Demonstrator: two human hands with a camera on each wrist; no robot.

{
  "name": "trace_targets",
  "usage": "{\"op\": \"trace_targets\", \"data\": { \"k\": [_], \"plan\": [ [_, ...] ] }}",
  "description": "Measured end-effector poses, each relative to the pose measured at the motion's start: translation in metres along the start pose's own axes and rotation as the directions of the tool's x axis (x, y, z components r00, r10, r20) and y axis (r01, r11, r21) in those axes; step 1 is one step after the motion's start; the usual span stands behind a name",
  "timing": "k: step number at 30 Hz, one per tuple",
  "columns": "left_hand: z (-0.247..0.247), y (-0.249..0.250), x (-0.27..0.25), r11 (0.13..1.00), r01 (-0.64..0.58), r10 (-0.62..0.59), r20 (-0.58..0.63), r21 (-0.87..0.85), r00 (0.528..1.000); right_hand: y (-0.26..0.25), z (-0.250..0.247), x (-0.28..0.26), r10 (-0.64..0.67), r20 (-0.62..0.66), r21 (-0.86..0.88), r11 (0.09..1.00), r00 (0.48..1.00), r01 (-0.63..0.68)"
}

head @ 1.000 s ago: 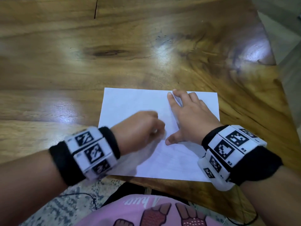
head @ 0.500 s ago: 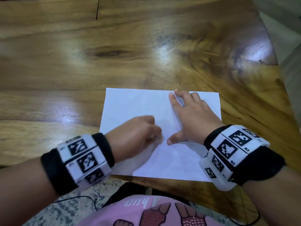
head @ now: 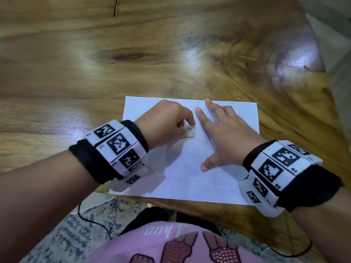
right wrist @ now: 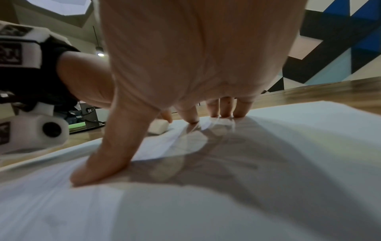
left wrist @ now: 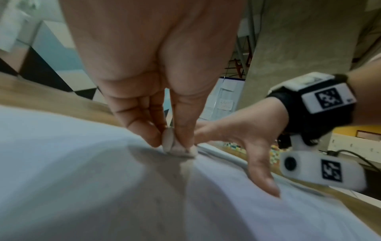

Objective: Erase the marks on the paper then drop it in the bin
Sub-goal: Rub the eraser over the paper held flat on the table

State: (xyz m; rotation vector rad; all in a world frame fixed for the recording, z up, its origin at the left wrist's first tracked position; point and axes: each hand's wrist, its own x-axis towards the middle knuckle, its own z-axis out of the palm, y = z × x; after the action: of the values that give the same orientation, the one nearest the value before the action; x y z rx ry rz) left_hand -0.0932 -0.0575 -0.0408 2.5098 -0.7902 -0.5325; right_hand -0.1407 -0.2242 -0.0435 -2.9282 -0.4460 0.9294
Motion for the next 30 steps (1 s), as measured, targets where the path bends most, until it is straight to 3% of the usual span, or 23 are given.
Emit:
{"op": "trace_targets", "data": {
  "k": [5,10,12,15,18,25,27,30],
  "plan": [
    [0.022,0.000,-0.027,0.986,-0.164,0.164,-0.010,-0.017,0.986,0.000,0.001,0.000,-0.002,0.003,-0.002,1.000,1.000,0.002],
    [0.035,-0.004,-0.076,0.984,-0.150,0.166,0.195,-0.092,0.967,0.000,0.001,0.000,0.004,0.004,0.020,1.000,1.000,-0.004],
    [0.026,-0.001,-0.062,0.986,-0.127,0.144,0.160,-0.110,0.977,-0.001,0.001,0.000,0.003,0.003,0.014,1.000,1.000,-0.003],
    [0.015,0.001,-0.023,0.994,-0.096,0.096,-0.005,-0.049,0.995,-0.001,0.001,0.000,0.006,0.000,0.008,1.000,1.000,-0.006],
    [0.021,0.001,-0.022,0.995,-0.087,0.086,-0.027,-0.047,0.996,-0.002,0.000,-0.001,0.005,0.006,0.014,1.000,1.000,-0.006],
    [0.037,0.003,-0.078,0.980,-0.123,0.156,0.220,-0.157,0.963,-0.001,-0.001,-0.001,0.012,0.012,0.032,0.999,1.000,-0.013],
    [0.031,0.001,-0.067,0.980,-0.109,0.139,0.180,-0.164,0.974,-0.001,0.000,-0.001,0.012,0.012,0.030,0.999,1.000,-0.012],
    [0.021,-0.007,-0.043,0.993,-0.069,0.069,-0.001,-0.095,0.998,-0.002,0.000,-0.001,0.015,0.007,0.032,0.999,1.000,-0.015]
  ]
}}
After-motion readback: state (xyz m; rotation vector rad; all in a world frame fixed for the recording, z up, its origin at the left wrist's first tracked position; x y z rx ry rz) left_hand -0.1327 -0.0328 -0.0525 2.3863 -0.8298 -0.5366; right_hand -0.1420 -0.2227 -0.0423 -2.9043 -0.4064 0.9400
